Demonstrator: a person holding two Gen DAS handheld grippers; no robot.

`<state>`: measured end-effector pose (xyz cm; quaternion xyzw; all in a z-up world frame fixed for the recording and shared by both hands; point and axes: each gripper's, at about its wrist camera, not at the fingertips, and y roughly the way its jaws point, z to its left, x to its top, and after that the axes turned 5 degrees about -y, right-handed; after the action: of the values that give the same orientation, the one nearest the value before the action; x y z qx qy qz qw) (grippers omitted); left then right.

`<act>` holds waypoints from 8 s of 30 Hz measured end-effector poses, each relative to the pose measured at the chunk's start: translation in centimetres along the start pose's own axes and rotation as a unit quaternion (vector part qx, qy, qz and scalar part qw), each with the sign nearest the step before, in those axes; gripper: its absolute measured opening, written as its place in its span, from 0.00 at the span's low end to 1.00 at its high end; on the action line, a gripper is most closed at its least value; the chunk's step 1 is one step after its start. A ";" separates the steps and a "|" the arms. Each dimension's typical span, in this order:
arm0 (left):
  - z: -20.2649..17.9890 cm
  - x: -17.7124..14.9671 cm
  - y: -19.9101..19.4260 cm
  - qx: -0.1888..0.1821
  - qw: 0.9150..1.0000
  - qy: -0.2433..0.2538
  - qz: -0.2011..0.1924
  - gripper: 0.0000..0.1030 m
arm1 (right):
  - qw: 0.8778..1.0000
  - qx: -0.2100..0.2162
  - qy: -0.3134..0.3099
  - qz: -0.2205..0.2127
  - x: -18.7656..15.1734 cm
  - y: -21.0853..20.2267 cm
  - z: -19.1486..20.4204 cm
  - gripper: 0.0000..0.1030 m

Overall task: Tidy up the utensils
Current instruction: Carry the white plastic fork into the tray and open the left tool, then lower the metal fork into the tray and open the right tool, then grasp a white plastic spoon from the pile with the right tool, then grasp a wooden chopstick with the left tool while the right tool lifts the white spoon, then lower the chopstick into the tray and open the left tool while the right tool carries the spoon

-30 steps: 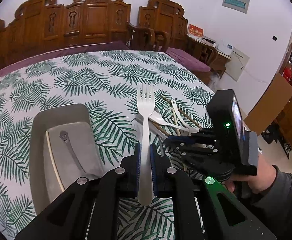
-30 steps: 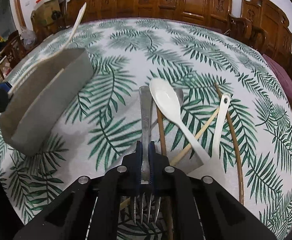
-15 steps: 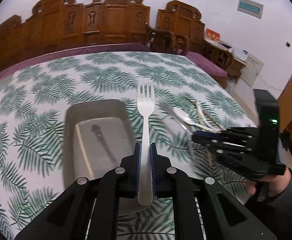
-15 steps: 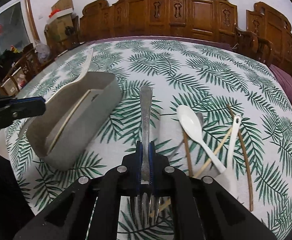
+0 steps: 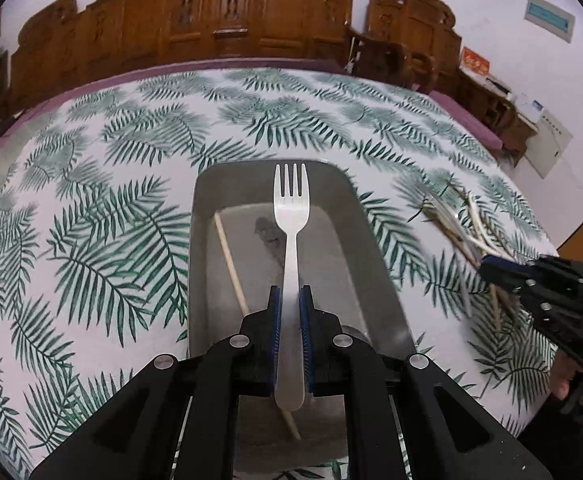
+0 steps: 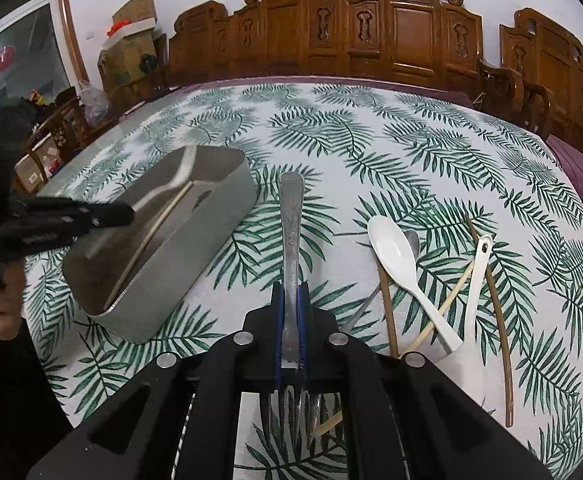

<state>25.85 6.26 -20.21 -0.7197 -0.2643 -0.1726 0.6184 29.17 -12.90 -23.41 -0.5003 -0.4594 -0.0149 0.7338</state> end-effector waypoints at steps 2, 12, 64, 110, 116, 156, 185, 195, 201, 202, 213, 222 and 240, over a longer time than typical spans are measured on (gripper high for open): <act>-0.1 -0.1 0.6 0.011 1.000 0.006 0.005 0.08 | 1.000 0.003 0.000 -0.003 0.1 -0.2 0.1 0.08; 0.0 -0.1 1.5 0.028 0.999 0.010 0.015 0.08 | 1.000 0.012 -0.003 -0.019 0.6 -1.3 1.4 0.08; 6.1 1.6 -7.2 0.014 0.997 -0.023 -0.070 0.22 | 0.997 0.039 -0.003 0.064 6.5 9.6 12.2 0.08; -6.4 0.2 -3.5 -0.063 0.996 0.044 -0.055 0.73 | 0.995 -0.081 0.049 0.023 -2.0 -1.2 -7.9 0.27; -7.4 -0.4 -2.9 -0.061 0.995 0.053 -0.050 0.73 | 0.996 -0.060 0.037 0.048 -1.1 1.7 -8.5 0.28; -15.2 -3.1 0.1 -0.059 0.992 0.113 -0.013 0.73 | 0.993 -0.069 0.087 -0.041 -1.6 -2.8 -12.9 0.08; -22.5 -6.0 6.0 -0.066 0.987 0.128 0.067 0.06 | 0.991 -0.086 0.096 -0.042 -2.7 -4.5 -13.3 0.08; -19.1 -5.9 2.4 -0.057 0.991 0.113 0.054 0.04 | 0.992 -0.079 0.082 -0.047 -2.1 -4.6 -12.0 0.08; -16.7 -5.9 -1.2 -0.046 0.993 0.101 0.032 0.04 | 0.995 -0.065 0.060 -0.050 -1.3 -4.6 -9.6 0.08; -16.4 -5.8 -1.5 -0.044 0.994 0.100 0.030 0.04 | 0.995 -0.063 0.056 -0.051 -1.1 -4.6 -9.2 0.08; -13.0 -4.6 -4.6 -0.015 0.997 0.078 0.003 0.04 | 0.998 -0.026 0.015 -0.057 0.4 -4.9 -4.5 0.08; -10.4 -4.4 -6.3 0.003 0.998 0.064 -0.011 0.04 | 0.998 -0.006 0.004 -0.056 0.8 -5.0 -2.4 0.08; -3.7 -3.9 -5.5 0.044 0.999 0.016 0.002 0.04 | 0.997 0.030 -0.037 -0.053 1.3 -4.8 2.2 0.08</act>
<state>19.74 2.46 -17.46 -0.6892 -0.2605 -0.1715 0.6540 26.20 -13.06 -18.89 -0.4532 -0.5128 -0.0217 0.7288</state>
